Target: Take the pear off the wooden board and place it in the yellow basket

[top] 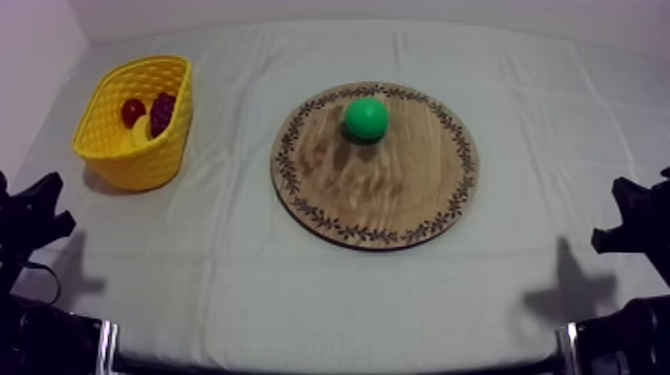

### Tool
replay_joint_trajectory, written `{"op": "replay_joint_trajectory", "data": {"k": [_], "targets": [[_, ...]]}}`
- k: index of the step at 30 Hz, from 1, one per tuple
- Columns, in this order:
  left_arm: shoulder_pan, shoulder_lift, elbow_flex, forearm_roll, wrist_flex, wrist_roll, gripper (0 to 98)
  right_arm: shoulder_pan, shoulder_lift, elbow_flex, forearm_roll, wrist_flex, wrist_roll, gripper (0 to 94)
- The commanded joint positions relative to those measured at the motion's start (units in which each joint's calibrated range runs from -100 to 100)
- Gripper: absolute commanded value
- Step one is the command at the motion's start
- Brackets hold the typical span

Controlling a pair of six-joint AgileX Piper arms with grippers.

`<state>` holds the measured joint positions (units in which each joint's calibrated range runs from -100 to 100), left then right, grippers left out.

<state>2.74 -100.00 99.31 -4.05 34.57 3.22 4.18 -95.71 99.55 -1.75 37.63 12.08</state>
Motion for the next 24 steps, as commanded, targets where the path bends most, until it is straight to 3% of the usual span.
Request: {"op": "replay_joint_trajectory", "data": {"k": [1, 18, 24], "targets": [[-0.02, 0.00, -0.09, 0.02, 0.03, 0.08, 0.0, 0.03, -0.05, 0.00, 0.02, 0.03, 0.01, 0.3], [0.25, 0.00, -0.42, 0.07, 1.61, -0.89, 0.0, 0.03, -0.05, 0.00, 0.02, 0.03, 0.01, 0.3], [1.92, 1.21, -3.09, -0.90, 3.94, -1.84, 0.0, 0.03, -0.05, 0.00, 0.02, 0.03, 0.01, 0.3]]}}
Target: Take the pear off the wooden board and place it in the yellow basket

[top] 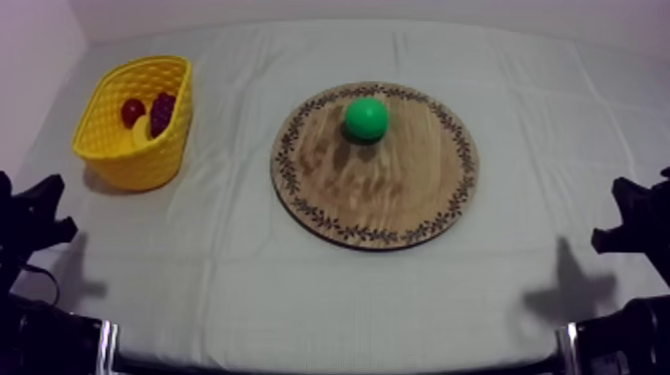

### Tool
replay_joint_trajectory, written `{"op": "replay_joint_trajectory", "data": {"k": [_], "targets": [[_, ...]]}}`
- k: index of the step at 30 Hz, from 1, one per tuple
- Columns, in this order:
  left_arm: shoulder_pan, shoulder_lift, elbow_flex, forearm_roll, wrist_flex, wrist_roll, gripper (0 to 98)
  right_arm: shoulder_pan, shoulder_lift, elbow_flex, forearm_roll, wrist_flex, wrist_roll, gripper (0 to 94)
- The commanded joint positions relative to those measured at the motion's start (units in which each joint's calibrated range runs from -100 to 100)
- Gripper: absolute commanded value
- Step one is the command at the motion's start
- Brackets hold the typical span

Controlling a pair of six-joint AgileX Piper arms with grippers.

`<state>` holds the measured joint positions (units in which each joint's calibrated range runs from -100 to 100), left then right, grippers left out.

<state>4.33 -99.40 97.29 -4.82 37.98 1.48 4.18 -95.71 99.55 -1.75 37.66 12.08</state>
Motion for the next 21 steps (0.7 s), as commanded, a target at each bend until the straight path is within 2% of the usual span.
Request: {"op": "replay_joint_trajectory", "data": {"k": [1, 7, 16, 21], "targets": [[0.59, 1.88, -2.32, -0.29, 0.88, -0.21, 0.0, 0.03, -0.05, 0.00, 0.02, 0.00, -0.01, 0.3], [3.78, 15.49, -14.24, -1.15, 1.62, 0.26, 0.0, 0.03, -0.05, 0.00, 0.02, 0.00, 0.01, 0.3], [12.07, 40.35, -41.45, -5.80, 5.01, 5.72, 0.0, 0.03, -0.05, 0.00, 0.02, 0.00, 0.02, 0.3], [15.00, 51.72, -55.27, -6.61, 7.47, 7.15, 0.0, 0.03, -0.05, 0.00, 0.02, 0.00, 0.01, 0.3]]}}
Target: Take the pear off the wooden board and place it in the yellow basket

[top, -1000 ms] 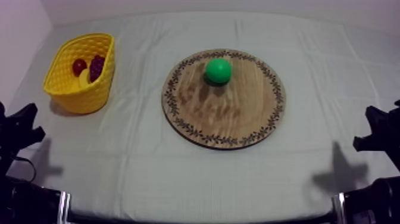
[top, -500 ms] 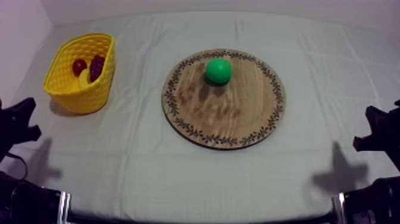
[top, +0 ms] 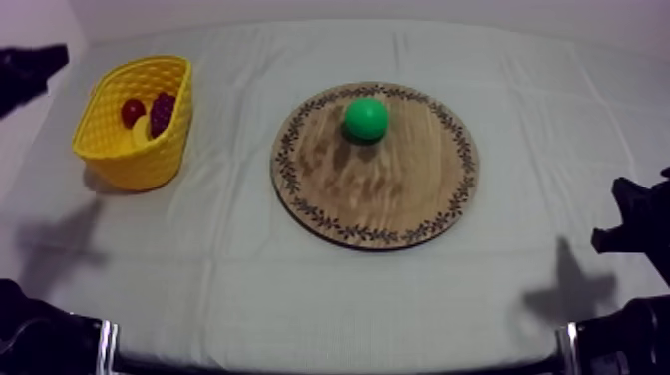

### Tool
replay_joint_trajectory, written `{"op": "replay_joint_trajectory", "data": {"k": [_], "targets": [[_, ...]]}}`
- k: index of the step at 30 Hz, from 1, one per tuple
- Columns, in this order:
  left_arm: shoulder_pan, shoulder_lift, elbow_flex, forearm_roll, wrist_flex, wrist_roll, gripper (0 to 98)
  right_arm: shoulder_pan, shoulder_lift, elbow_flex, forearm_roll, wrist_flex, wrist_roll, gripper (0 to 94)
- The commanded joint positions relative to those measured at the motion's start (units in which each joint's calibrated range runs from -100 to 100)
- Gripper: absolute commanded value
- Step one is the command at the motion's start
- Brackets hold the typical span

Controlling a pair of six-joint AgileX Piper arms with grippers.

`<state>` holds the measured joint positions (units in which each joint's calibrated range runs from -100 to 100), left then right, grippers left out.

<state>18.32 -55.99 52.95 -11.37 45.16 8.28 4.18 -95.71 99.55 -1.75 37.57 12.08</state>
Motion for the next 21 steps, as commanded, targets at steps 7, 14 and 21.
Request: {"op": "replay_joint_trajectory", "data": {"k": [7, 14, 21], "targets": [[4.39, 21.35, -24.03, -0.87, 0.81, 1.75, 0.0, 0.03, -0.05, 0.00, 0.02, 0.09, 0.01, 0.3], [8.06, 31.19, -32.81, -1.50, 0.47, 1.52, 0.0, 0.03, -0.05, 0.00, 0.02, 0.09, 0.01, 0.3], [12.54, 39.91, -39.06, -1.93, 2.54, -0.27, 0.0, 0.03, -0.05, 0.00, 0.02, 0.09, 0.01, 0.3]]}}
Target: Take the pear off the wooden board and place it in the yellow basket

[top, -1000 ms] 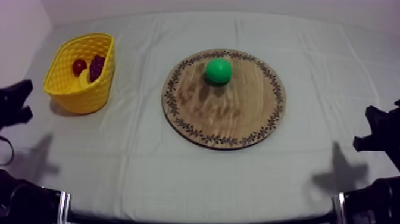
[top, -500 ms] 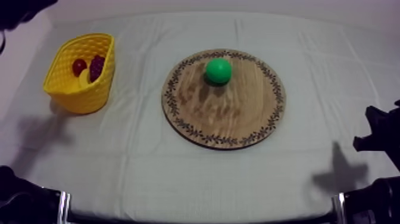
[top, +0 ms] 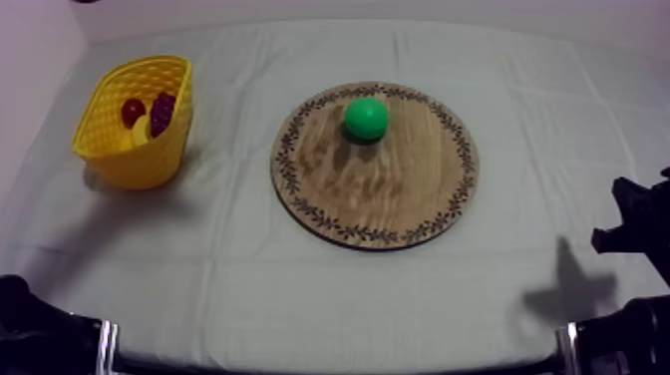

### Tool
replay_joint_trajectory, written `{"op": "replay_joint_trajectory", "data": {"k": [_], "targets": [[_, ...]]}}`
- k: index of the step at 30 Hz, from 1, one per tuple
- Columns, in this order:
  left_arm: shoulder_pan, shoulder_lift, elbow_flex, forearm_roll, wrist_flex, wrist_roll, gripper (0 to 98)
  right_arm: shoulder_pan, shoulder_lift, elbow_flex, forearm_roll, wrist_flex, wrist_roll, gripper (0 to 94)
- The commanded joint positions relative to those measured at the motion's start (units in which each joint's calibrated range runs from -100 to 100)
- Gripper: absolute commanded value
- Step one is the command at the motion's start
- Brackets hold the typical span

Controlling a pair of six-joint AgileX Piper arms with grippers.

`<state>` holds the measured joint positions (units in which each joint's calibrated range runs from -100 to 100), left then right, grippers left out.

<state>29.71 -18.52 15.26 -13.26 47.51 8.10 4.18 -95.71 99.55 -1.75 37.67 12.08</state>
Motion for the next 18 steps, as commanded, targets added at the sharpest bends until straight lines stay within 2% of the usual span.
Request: {"op": "replay_joint_trajectory", "data": {"k": [1, 9, 18], "targets": [[1.72, 3.75, -1.99, -0.07, 0.36, -0.19, 0.0, 0.03, -0.05, 0.00, 0.02, -0.01, 0.01, 0.3], [5.07, 14.43, -5.97, 0.35, 1.47, -1.12, 0.0, 0.03, -0.05, 0.00, 0.02, -0.01, 0.01, 0.3], [5.80, 24.62, -14.34, 1.53, 3.28, -5.00, 0.0, 0.03, -0.05, 0.00, 0.02, -0.01, 0.01, 0.3]]}}
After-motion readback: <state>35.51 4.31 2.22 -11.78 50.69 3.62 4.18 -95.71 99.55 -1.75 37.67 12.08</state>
